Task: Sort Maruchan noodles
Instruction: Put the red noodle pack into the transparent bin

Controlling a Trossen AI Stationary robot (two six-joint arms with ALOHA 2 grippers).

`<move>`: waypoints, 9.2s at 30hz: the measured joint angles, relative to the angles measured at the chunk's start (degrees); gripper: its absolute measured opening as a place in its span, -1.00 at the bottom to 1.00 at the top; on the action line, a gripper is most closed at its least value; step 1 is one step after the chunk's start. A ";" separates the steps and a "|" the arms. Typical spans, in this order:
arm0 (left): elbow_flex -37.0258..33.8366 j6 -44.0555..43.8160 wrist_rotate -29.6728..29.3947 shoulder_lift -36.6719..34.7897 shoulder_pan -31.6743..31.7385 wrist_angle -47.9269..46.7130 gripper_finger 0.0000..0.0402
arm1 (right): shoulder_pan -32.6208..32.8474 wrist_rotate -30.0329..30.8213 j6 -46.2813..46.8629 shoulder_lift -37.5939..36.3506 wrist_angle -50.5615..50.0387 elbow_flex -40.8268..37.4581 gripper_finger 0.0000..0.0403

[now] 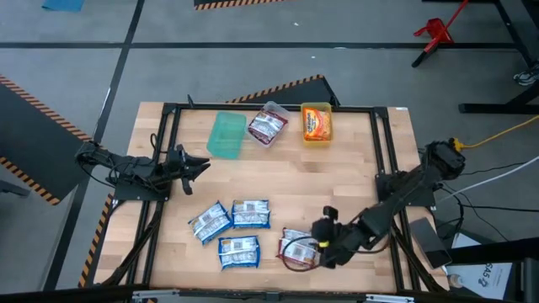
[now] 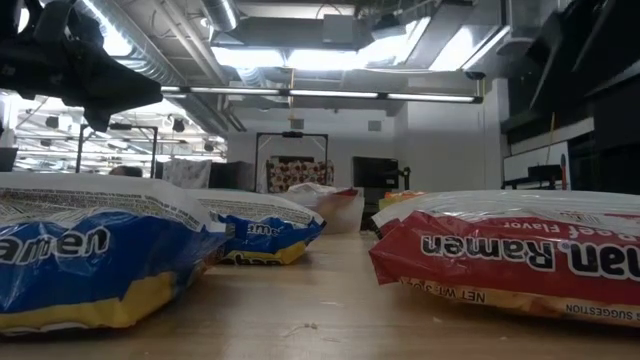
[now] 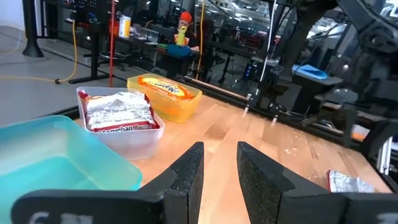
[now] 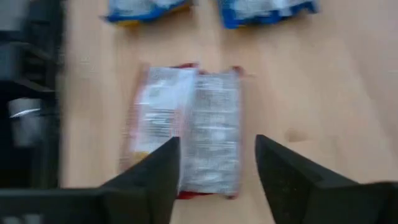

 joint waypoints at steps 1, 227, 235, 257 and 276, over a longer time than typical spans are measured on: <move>0.00 -0.46 -0.04 0.00 -0.02 0.00 -0.55 | 0.10 0.81 0.09 0.44 -0.16 -0.04 0.04; 0.00 -1.01 0.00 1.88 -0.01 0.00 -0.55 | -28.62 -7.41 -27.72 17.00 6.06 10.84 -0.11; -0.02 -0.66 0.15 1.97 -0.02 0.00 -0.55 | -28.89 -10.46 -27.69 20.85 5.53 10.77 -0.10; 0.00 -0.70 0.20 1.97 -0.02 0.00 -0.55 | -28.93 -8.20 -26.33 21.11 2.71 10.82 -0.98; 0.00 -0.60 0.22 1.99 -0.02 0.00 -0.55 | -35.18 -2.65 -41.29 20.87 0.52 25.77 -1.00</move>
